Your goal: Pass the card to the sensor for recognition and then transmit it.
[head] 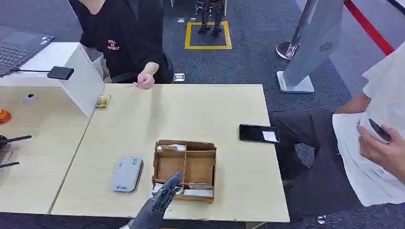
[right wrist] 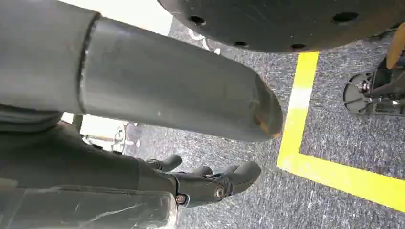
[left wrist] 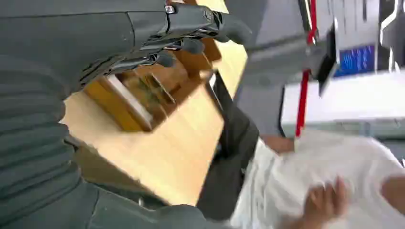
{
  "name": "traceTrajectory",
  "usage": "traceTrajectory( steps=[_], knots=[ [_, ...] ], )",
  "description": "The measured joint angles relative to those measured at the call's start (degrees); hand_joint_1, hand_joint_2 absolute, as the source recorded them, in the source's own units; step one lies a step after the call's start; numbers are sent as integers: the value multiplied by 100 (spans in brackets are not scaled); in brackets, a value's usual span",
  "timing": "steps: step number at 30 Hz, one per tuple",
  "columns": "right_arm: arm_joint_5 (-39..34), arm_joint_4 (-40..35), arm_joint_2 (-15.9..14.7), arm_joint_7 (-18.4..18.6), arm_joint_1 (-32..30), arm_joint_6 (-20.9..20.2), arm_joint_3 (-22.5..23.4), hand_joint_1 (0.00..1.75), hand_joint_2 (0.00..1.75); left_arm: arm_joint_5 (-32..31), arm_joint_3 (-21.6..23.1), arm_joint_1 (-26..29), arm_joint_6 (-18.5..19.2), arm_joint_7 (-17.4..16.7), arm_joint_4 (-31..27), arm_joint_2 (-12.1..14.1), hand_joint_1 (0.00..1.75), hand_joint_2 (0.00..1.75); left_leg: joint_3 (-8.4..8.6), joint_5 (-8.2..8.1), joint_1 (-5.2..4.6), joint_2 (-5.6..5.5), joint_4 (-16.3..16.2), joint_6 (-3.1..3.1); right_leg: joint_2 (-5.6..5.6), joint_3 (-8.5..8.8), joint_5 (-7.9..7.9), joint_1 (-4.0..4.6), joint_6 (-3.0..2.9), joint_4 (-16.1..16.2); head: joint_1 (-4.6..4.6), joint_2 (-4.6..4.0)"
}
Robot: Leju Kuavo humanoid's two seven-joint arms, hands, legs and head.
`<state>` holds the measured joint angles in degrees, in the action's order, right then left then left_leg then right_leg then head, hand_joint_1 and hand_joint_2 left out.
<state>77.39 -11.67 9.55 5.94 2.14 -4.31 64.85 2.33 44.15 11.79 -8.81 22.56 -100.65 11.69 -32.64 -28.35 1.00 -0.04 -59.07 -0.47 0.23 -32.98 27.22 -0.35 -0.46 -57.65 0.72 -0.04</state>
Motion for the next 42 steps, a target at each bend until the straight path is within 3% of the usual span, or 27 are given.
traceTrajectory(
  steps=[5,10,16,19,25,28,33,36,42],
  knots=[
    [-17,0,0,4,-29,46,92,0,0,-1016,-323,140,-1493,-175,-256,-271,0,175,-2,0,0,-2,0,0,-2,1,0,0,0,0,0,0],
    [-15,-2,9,4,-53,57,129,0,0,-1691,-406,206,-2352,-411,-420,-516,0,175,-2,0,-1,-2,0,1,-3,1,0,0,1,0,-2,0],
    [-7,-2,11,5,-56,68,138,0,0,-1827,-457,214,-2538,-437,-473,-599,0,175,-2,0,0,-2,0,1,-3,1,0,0,0,0,-2,0],
    [18,-2,15,13,-56,83,162,0,0,-2542,-560,228,-2966,-451,-473,-686,0,175,-2,0,0,-2,0,1,-3,1,0,0,0,0,-2,0],
    [122,-15,39,29,-57,114,223,0,0,-4482,-1463,386,-2981,-136,-473,-1356,0,175,-1,0,-1,-1,0,1,-2,1,0,-1,1,0,-2,0],
    [164,-17,50,46,-56,114,225,0,0,-5106,-1896,430,-2981,44,-470,-1690,0,175,-2,0,-2,-1,0,1,-2,1,0,-1,1,1,-2,0],
    [265,-24,55,63,-53,112,225,0,0,-6199,-2831,438,-2981,707,-466,-2335,3,175,-1,0,-2,-1,0,1,-2,2,0,-1,1,0,-2,0],
    [304,-24,55,66,-52,112,225,0,0,-6383,-3330,404,-2981,885,-442,-2631,3,175,0,0,-1,-1,0,1,-2,2,0,-1,0,0,-2,0],
    [332,-24,55,66,-50,112,225,0,0,-6549,-3757,376,-2981,941,-403,-2920,14,175,1,0,-1,-1,0,1,-2,1,0,-1,0,0,-2,0]
  ],
)
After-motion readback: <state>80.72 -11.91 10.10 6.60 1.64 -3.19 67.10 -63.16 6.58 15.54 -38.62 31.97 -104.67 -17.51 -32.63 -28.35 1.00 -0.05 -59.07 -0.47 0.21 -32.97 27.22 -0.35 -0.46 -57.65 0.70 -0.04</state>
